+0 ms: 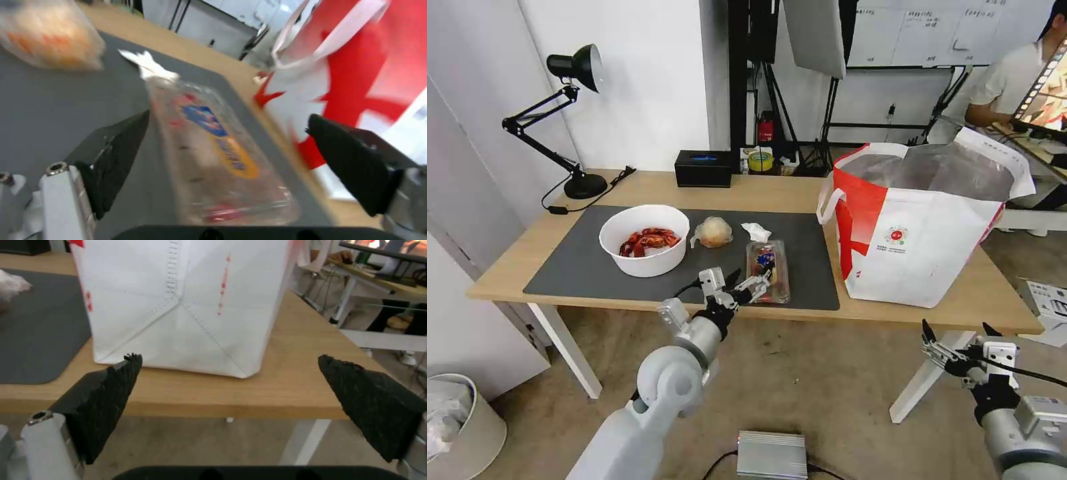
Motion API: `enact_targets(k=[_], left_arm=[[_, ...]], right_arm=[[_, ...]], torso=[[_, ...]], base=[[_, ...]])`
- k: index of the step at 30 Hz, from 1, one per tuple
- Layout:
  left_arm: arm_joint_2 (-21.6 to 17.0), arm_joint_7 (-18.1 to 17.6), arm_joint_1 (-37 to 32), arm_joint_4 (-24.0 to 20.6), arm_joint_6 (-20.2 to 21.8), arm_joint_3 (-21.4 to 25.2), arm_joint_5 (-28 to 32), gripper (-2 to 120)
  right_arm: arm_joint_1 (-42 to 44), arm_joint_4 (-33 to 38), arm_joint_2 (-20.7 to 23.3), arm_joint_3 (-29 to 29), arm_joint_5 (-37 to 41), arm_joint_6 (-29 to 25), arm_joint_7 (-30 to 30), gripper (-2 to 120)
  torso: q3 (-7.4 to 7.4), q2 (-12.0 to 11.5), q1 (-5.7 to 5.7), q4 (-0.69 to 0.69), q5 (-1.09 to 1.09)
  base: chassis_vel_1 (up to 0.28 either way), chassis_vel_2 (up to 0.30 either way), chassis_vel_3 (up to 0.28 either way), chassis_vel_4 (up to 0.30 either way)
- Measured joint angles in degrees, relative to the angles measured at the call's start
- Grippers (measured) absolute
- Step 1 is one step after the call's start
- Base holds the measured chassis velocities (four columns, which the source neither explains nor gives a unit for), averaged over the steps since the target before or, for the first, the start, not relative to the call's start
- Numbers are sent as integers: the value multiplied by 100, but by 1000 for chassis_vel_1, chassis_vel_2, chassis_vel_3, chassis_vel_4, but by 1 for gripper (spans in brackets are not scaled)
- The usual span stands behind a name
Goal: Pick up the trash from the table and place it into the takeout bag.
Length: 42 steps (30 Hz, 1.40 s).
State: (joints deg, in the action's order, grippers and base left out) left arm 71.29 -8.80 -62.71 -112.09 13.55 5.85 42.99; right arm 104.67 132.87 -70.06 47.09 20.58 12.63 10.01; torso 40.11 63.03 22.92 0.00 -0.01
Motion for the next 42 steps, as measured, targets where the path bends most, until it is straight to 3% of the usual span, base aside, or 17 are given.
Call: enact_targets(k=[1,4,7,9,12,15,17,20,21,26,36,42], left_arm=[[0,0,0,0,0,0,0,92],[-285,330,5,129,-112,50,-900,78],[-442,452,9,147,-154,72,-1158,69],[-509,465,16,145,-162,77,-1191,65],[-737,469,129,126,-178,2,-1210,48],[-804,470,183,126,-181,-59,-1208,45],[-961,472,339,126,-185,-257,-1128,30],[-995,472,392,122,-185,-317,-1098,25],[-1006,481,453,119,-185,-376,-1063,17],[-1008,577,631,151,-185,-583,-987,1],[-1000,958,897,387,-168,-878,-1083,0],[-994,988,1117,564,-163,-1154,-1091,0]], right_arm=[[0,0,0,0,0,0,0,100],[-74,47,43,-123,154,4,-37,100],[-134,58,95,-210,312,32,-41,100],[-165,59,126,-242,381,45,-41,100],[-330,38,231,-377,619,141,-35,100],[-386,20,258,-422,678,168,-26,100],[-555,-35,330,-566,834,247,6,100],[-644,-63,354,-643,862,270,18,100],[-749,-89,376,-734,912,299,31,100],[-1055,-184,399,-915,1141,392,98,100],[-1613,-431,545,-1309,1548,529,122,100],[-1841,-522,485,-1490,1741,566,137,100]], torso=[[0,0,0,0,0],[0,0,0,1,0],[0,0,0,1,0],[0,0,0,0,0],[0,0,0,1,0],[0,0,0,1,0],[0,0,0,-1,0],[0,0,0,0,1],[0,0,0,0,0],[0,0,0,0,1],[0,0,0,1,1],[0,0,0,-1,1]], base=[[0,0,0,0],[0,0,0,0],[0,0,0,0],[0,0,0,0],[0,0,0,0],[0,0,0,0],[0,0,0,0],[0,0,0,0],[0,0,0,0],[0,0,0,0],[0,0,0,0],[0,0,0,0]])
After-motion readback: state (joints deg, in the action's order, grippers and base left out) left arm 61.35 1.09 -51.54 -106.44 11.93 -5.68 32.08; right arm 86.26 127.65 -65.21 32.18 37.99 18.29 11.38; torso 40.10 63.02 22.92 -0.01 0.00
